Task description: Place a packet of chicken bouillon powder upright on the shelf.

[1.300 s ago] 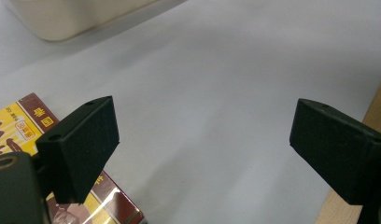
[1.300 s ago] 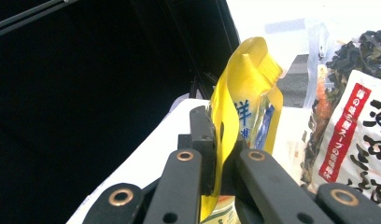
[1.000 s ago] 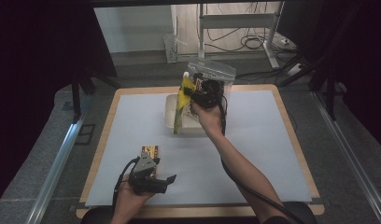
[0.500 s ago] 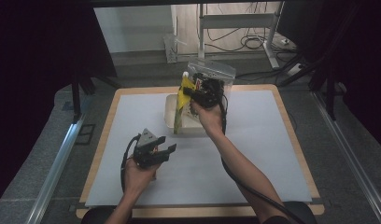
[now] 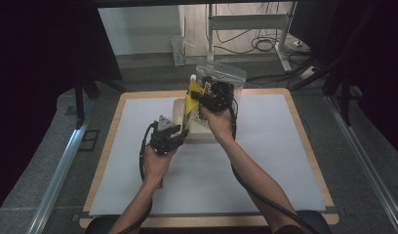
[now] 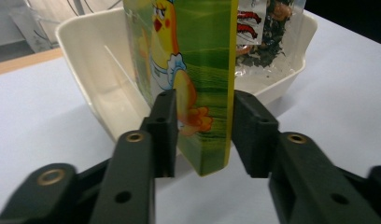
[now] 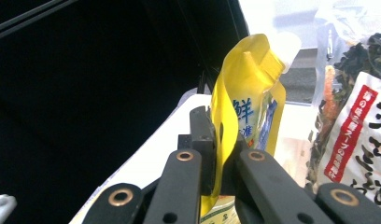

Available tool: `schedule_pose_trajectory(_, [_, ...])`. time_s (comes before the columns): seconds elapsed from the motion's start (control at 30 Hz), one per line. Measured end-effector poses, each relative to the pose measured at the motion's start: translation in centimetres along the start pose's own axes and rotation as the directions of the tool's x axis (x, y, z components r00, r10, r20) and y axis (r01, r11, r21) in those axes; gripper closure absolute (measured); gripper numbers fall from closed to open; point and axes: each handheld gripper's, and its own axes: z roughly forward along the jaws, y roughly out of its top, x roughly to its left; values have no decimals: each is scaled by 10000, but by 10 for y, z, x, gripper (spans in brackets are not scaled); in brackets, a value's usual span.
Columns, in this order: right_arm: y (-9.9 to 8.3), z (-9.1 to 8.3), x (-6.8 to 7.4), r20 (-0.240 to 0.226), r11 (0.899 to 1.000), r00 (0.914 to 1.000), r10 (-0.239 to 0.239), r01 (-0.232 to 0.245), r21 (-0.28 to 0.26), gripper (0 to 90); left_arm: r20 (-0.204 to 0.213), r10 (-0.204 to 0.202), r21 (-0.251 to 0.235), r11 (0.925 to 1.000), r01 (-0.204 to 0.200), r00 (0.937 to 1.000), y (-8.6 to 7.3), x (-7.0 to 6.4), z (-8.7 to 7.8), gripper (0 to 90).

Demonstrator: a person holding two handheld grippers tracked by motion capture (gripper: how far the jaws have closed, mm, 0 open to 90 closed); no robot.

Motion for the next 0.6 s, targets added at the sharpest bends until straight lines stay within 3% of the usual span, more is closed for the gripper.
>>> schedule_pose_trajectory(0.27, [2, -1, 1, -182, 9998, 9997, 191, -191, 0, 894, -119, -88, 231, 9997, 90, 9999, 0, 0, 8, 758])
schedule_pose_trajectory(0.6, [4, 0, 1, -305, 9998, 9993, 214, -215, -37, 894, -233, -104, 423, 9990, 114, 9997, 7, 7, 24, 771])
